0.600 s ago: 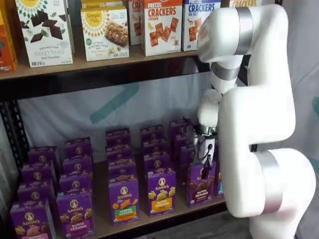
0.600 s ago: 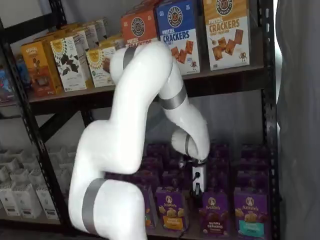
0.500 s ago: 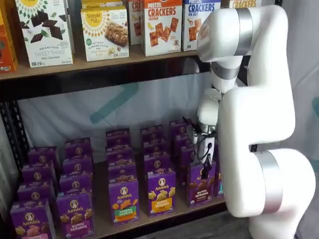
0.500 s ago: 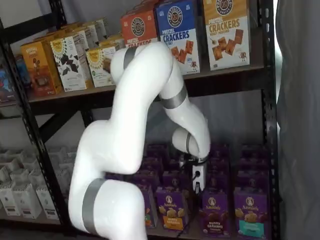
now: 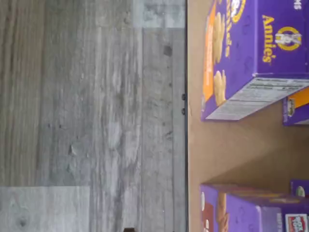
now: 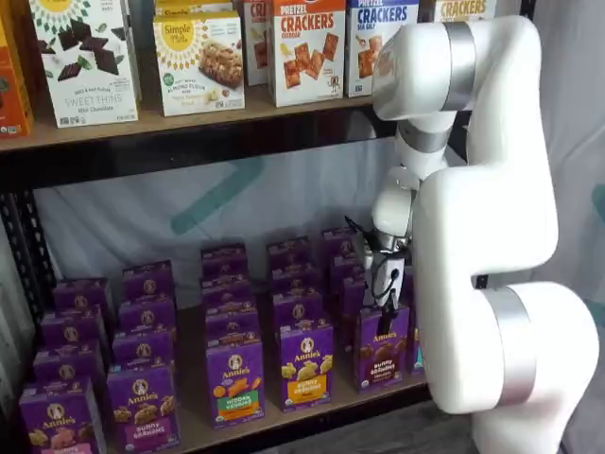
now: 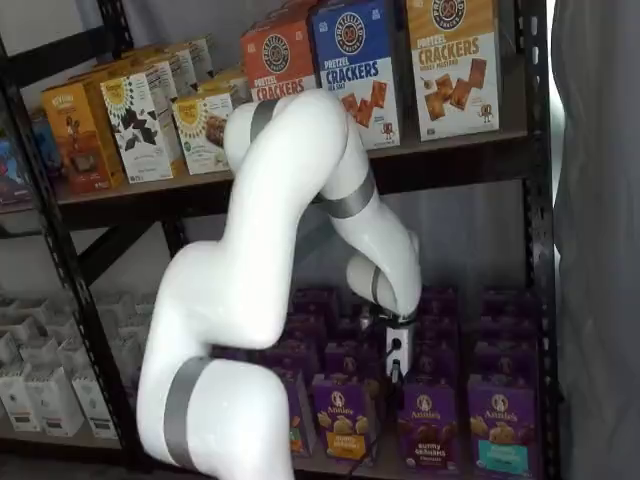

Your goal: Pick up the purple box with a brown patch in the center, on the bottom shelf, the fifth box from the left

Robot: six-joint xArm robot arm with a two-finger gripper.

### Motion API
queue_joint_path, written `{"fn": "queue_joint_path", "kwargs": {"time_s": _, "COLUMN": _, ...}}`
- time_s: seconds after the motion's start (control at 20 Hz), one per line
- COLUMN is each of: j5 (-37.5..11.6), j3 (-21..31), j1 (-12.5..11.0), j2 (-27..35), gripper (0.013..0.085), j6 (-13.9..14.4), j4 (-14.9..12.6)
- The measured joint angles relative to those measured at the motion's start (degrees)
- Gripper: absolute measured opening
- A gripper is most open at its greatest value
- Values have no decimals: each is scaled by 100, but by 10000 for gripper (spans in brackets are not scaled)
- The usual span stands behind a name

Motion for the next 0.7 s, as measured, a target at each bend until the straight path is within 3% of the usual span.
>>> {"fn": "queue_joint_path", "kwargs": {"time_s": 0.5, "j5": -106, "j3": -485, "j1": -23, "j2": 394, "gripper": 850, "j6": 107, "j4": -134}}
{"fn": "queue_joint_path", "kwargs": {"time_s": 0.7, "j5": -85, "j3": -747, "j1": -42, "j2": 600, "gripper": 850, "j6": 393, "j4": -470}}
